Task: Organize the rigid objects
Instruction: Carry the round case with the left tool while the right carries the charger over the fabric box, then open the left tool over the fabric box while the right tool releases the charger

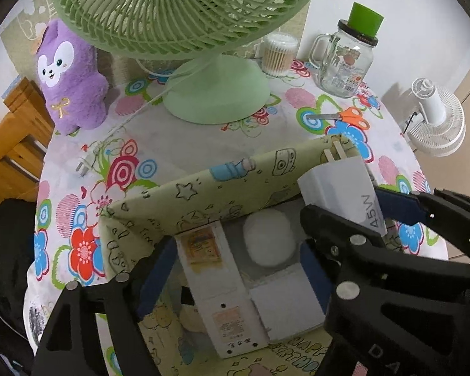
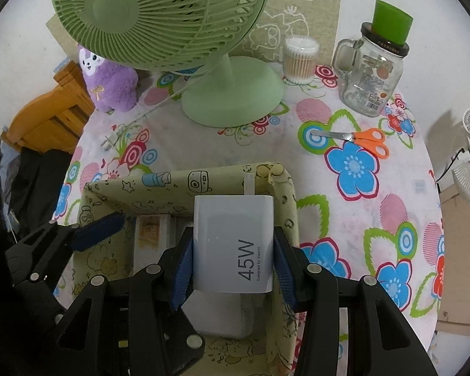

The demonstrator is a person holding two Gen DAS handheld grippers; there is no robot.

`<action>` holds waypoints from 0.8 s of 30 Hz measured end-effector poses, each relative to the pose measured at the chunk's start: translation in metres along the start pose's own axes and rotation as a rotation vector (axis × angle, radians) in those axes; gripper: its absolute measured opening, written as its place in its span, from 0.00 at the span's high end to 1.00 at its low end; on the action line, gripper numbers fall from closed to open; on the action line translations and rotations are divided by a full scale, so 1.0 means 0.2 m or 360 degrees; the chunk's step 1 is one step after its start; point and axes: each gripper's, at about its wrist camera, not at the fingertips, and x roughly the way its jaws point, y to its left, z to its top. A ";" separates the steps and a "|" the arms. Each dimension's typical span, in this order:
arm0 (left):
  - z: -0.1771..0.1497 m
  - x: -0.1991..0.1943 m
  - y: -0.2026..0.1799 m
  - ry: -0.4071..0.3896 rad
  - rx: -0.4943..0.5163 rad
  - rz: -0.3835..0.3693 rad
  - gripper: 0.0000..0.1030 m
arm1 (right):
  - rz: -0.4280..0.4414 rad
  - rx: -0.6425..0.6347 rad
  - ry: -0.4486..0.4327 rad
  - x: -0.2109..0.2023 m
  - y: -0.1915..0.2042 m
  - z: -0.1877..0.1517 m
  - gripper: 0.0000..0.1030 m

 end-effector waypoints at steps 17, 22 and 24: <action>-0.04 -0.02 0.03 0.0045 0.0003 0.0065 0.11 | 0.0029 -0.0008 0.0033 0.07 0.05 0.01 0.39; -0.06 -0.04 0.04 0.0043 0.0000 0.0060 0.10 | 0.0060 -0.0016 0.0024 0.04 0.06 -0.02 0.29; -0.07 -0.06 0.04 0.0040 -0.0001 0.0061 0.10 | 0.0070 -0.0006 0.0027 0.02 0.06 -0.04 0.24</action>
